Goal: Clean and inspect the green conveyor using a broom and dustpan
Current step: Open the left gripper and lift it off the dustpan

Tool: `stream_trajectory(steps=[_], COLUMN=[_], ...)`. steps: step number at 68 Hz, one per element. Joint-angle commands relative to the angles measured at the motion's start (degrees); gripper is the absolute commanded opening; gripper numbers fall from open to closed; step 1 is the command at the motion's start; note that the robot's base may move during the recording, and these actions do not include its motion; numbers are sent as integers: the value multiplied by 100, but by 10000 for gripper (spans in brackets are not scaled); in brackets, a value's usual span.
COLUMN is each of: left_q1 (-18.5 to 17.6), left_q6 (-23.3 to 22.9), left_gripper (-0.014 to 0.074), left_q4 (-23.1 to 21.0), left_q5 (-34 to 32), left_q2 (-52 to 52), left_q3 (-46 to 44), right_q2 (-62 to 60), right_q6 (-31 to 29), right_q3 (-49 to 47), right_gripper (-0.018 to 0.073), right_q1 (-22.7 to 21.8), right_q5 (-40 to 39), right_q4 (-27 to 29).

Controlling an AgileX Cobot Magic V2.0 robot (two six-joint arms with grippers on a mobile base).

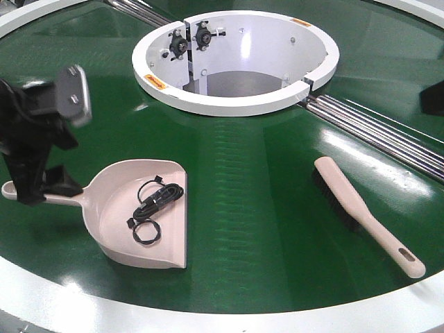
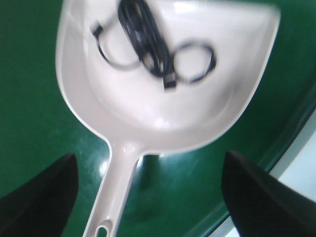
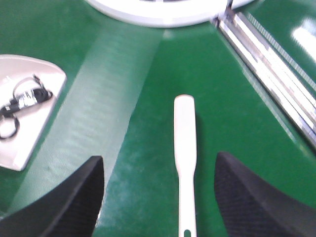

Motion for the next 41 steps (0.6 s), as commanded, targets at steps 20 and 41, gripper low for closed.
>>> stream_trajectory(steps=[20, 41], left_q1=[-41, -41], left_q6=[-2128, -2384], left_gripper=[477, 471], left_q4=[-1185, -1369], left_q5=[-808, -3436], left_q2=[-2200, -4794], left_q3=[-72, 2791], right_q2=[-2192, -3863], right_q6=[-132, -829], right_q3=[2216, 4653], right_gripper=[453, 453], right_q1=[-35, -35], right_q5=[-2685, -4325], right_q4=[46, 605])
